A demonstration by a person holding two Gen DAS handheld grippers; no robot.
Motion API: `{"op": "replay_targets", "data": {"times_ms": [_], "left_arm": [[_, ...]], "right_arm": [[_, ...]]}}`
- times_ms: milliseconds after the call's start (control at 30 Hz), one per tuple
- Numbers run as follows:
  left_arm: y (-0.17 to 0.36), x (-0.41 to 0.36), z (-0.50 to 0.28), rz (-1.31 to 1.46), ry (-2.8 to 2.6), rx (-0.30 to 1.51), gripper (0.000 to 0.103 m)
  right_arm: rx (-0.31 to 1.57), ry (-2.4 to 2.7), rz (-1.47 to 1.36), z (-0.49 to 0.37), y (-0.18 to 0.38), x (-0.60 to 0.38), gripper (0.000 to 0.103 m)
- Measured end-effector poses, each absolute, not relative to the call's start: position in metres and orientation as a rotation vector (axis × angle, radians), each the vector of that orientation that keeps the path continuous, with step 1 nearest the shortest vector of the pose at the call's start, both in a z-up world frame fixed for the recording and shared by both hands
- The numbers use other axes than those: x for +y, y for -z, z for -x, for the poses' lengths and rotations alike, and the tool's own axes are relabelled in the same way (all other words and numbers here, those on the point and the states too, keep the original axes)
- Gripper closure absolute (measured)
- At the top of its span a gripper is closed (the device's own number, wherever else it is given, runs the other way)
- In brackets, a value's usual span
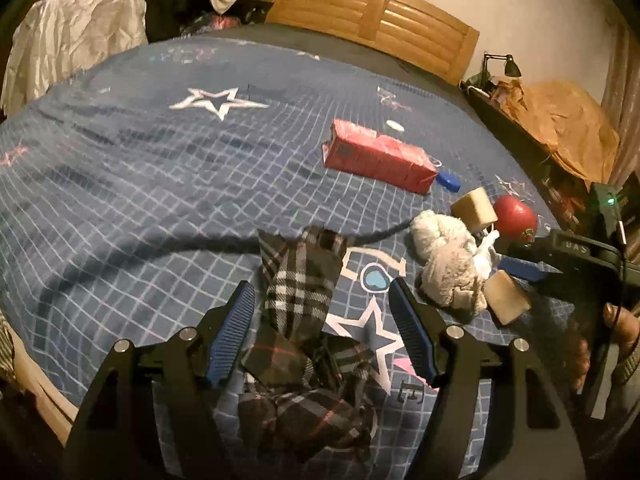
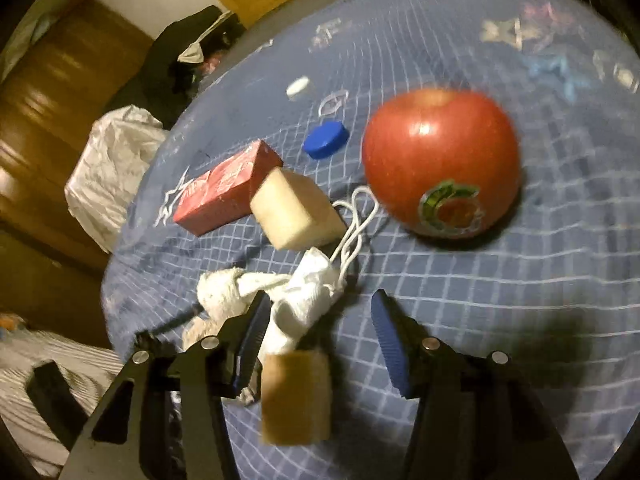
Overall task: Collect trash
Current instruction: 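Grasp the plaid cloth with the left tool while the right tool grasps the white string bag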
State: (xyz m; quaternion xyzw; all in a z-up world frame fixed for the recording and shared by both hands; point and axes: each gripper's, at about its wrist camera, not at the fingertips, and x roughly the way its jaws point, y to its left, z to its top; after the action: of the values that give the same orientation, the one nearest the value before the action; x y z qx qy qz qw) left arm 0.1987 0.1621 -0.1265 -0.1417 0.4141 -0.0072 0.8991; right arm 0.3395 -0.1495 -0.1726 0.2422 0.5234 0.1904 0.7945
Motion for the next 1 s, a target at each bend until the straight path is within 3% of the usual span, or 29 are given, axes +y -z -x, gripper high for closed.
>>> {"op": "replay_targets", "data": {"times_ms": [33,67,100,167,267,533,733,867,1000], "left_arm": [[0.128,0.162,-0.2,0.292,0.017,0.863,0.037],[0.131,0.161,-0.201,0.293,0.015,0.87,0.037],[0.132,0.161,-0.201,0.296,0.016,0.875,0.037],[0.135,0.16,-0.202,0.3,0.02,0.882,0.044],[0.138,0.16,-0.202,0.295,0.015,0.888,0.055],[0.143,0.161,-0.205,0.285,-0.006,0.888,0.056],[0.141,0.166,-0.204,0.324,0.036,0.877,0.049],[0.142,0.168,-0.205,0.331,0.039,0.879,0.046],[0.142,0.16,-0.206,0.306,0.021,0.885,0.043]], "right_arm": [[1.132,-0.416,-0.545,-0.343,0.179,-0.149,0.053],[1.118,-0.429,-0.569,-0.346,0.182,-0.15,0.067],[1.112,-0.455,-0.597,-0.347,0.185,-0.151,0.073],[1.075,-0.48,-0.607,-0.345,0.178,-0.154,0.078],[0.995,-0.512,-0.591,-0.332,0.154,-0.161,0.079],[0.707,-0.487,-0.36,-0.256,0.028,-0.218,0.079],[0.983,-0.423,0.026,-0.212,0.022,-0.232,0.079],[1.187,-0.406,0.19,-0.204,0.068,-0.228,0.079],[1.236,-0.405,0.171,-0.221,0.119,-0.21,0.077]]}}
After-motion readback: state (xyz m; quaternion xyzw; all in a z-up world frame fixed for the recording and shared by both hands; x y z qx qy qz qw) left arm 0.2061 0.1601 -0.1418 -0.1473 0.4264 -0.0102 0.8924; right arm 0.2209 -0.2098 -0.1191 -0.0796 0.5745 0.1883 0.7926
